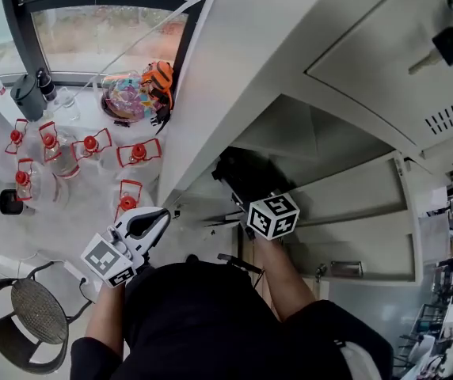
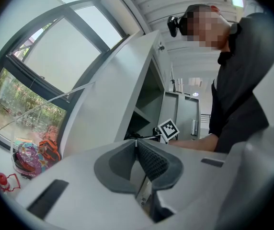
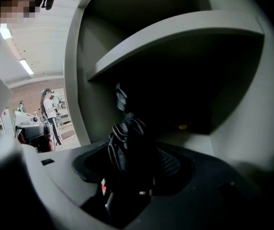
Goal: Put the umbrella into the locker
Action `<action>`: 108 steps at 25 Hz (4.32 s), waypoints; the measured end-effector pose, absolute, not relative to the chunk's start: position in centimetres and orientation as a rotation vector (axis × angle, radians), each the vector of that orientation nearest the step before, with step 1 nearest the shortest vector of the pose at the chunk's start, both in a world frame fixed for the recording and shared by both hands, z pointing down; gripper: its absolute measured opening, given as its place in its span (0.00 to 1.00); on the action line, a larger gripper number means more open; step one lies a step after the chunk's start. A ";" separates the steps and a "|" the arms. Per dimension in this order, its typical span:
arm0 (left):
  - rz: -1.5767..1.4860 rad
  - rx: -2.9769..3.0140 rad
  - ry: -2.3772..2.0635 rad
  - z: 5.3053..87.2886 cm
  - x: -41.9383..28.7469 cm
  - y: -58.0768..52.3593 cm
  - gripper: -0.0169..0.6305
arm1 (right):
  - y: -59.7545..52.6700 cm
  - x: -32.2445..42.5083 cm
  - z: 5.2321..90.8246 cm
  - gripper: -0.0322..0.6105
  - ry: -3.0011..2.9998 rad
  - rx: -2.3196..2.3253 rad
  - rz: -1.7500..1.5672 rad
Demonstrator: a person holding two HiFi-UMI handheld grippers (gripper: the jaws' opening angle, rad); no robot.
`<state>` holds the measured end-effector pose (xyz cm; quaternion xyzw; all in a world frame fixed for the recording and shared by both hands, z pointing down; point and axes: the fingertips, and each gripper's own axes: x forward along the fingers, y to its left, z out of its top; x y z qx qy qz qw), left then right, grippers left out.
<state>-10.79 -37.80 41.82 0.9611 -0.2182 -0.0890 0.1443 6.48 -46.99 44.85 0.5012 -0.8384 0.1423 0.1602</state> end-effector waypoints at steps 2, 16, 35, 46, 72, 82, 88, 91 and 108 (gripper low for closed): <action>-0.261 2.768 -0.651 41.7 -11.1 -37.9 0.06 | -47.6 6.4 45.0 0.43 -2.393 1.423 0.401; -0.273 2.753 -0.766 41.3 -12.4 -38.1 0.06 | -50.1 6.1 46.7 0.43 -2.326 1.372 0.348; -0.262 2.743 -0.768 41.7 -12.2 -37.9 0.06 | -51.8 4.9 48.2 0.43 -2.238 1.334 0.295; -0.248 2.740 -0.711 41.9 -11.1 -37.4 0.06 | -51.8 4.7 48.6 0.45 -2.193 1.310 0.301; -0.210 2.794 -0.426 40.4 -11.4 -35.5 0.06 | -39.7 3.9 34.2 0.14 -2.496 1.640 0.062; -0.161 2.779 -0.193 41.8 -12.3 -32.3 0.06 | -31.3 1.0 36.4 0.07 -2.441 1.701 0.222; -0.144 2.732 -0.079 43.5 -11.4 -30.3 0.06 | -26.6 -0.1 38.3 0.07 -2.460 1.719 0.302; -0.143 2.734 -0.034 43.2 -10.5 -28.6 0.06 | -24.7 0.2 39.6 0.07 -2.446 1.701 0.394; -0.099 2.787 -0.181 41.3 -6.8 -17.2 0.06 | -15.3 0.3 39.3 0.07 -2.825 1.256 0.395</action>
